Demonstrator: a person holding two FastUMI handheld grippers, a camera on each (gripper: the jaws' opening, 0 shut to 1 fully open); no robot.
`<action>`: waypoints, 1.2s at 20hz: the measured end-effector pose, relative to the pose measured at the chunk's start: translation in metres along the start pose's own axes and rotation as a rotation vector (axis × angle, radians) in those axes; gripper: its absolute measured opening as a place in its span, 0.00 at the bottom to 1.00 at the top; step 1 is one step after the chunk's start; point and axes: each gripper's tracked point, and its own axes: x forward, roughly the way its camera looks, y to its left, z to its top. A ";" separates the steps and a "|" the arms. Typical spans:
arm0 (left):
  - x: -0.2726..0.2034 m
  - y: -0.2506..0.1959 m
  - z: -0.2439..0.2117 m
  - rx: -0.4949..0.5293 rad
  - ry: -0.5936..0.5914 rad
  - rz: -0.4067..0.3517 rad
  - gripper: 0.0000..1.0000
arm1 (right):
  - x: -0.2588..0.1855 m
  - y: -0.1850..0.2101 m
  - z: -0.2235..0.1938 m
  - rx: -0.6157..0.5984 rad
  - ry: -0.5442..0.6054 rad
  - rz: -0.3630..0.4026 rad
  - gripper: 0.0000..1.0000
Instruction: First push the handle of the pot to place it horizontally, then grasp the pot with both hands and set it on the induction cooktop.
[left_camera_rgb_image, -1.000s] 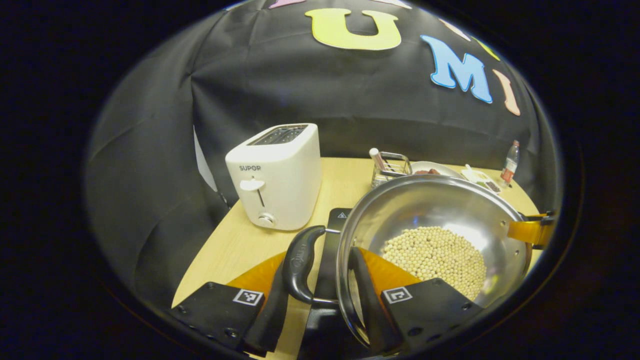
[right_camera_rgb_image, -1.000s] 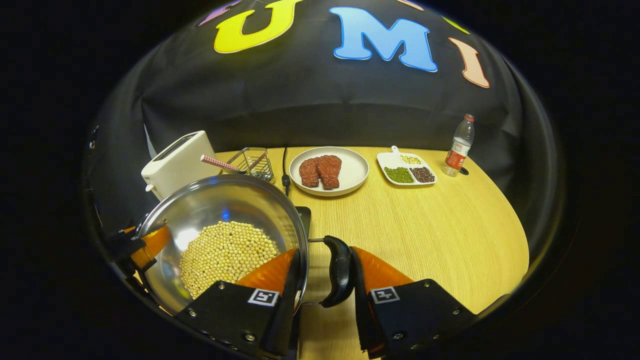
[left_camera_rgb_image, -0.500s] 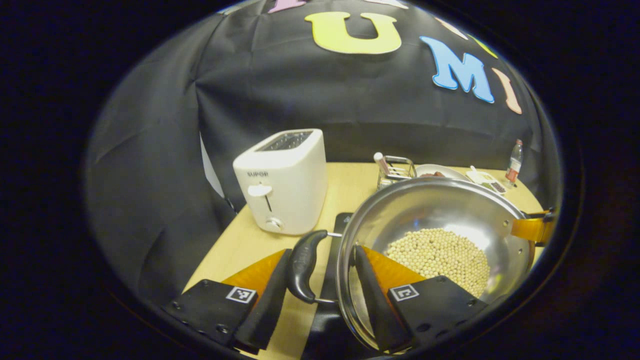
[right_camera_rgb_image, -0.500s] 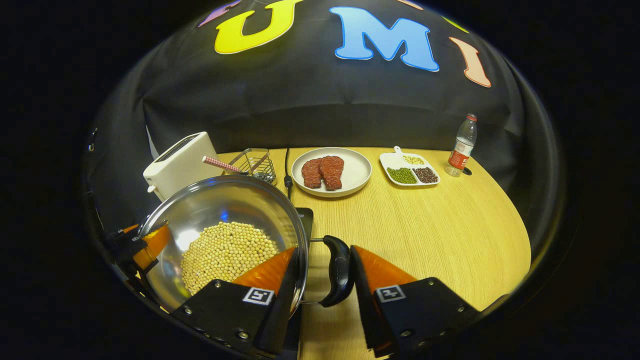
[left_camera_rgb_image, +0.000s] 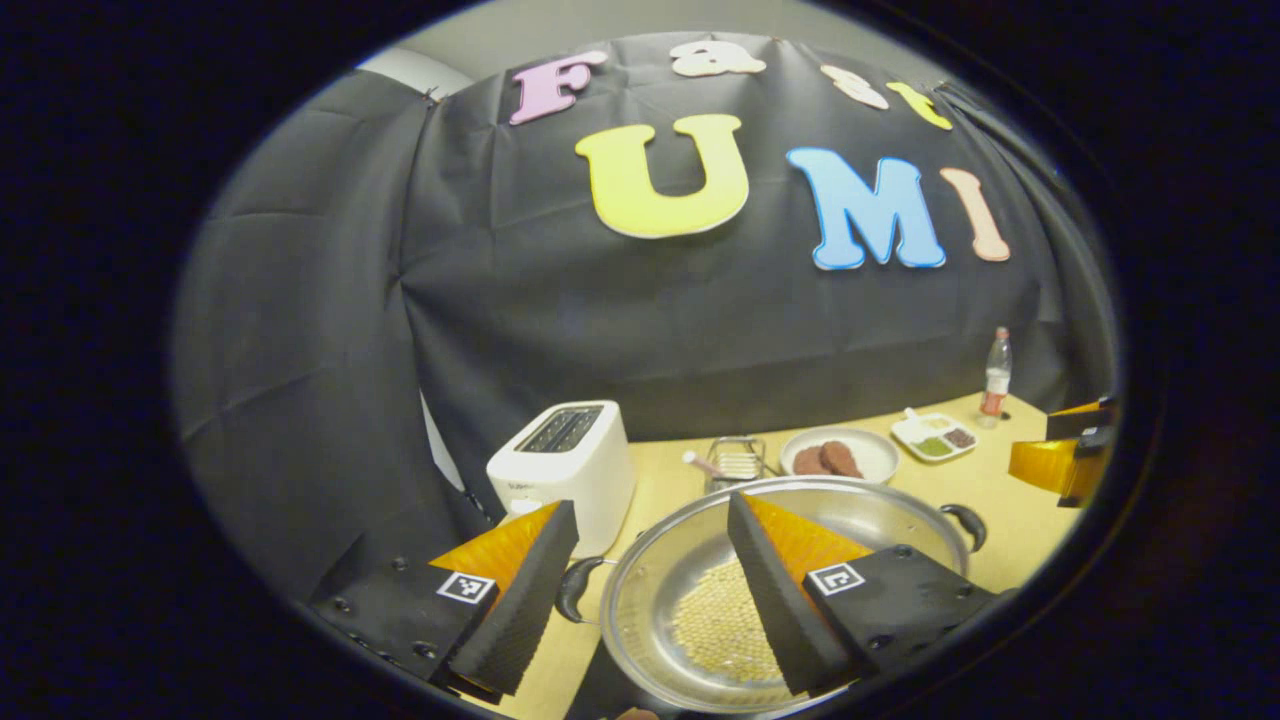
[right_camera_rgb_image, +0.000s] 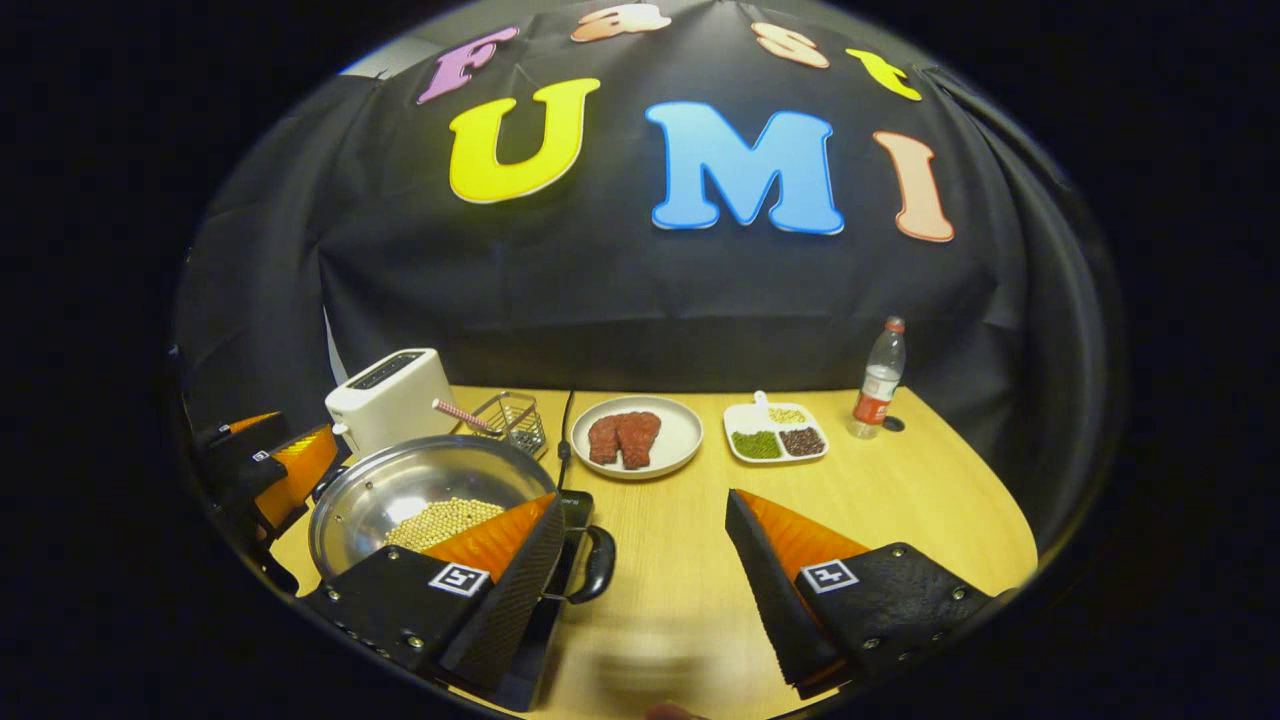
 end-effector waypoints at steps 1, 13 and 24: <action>-0.012 -0.011 0.013 -0.004 -0.020 -0.001 0.98 | -0.014 -0.012 0.004 -0.007 -0.028 -0.001 0.97; -0.179 -0.163 0.096 -0.087 -0.191 -0.050 1.00 | -0.162 -0.139 0.027 0.006 -0.226 0.016 0.97; -0.293 -0.181 0.134 -0.076 -0.311 -0.088 0.98 | -0.258 -0.175 0.039 -0.003 -0.342 -0.028 0.97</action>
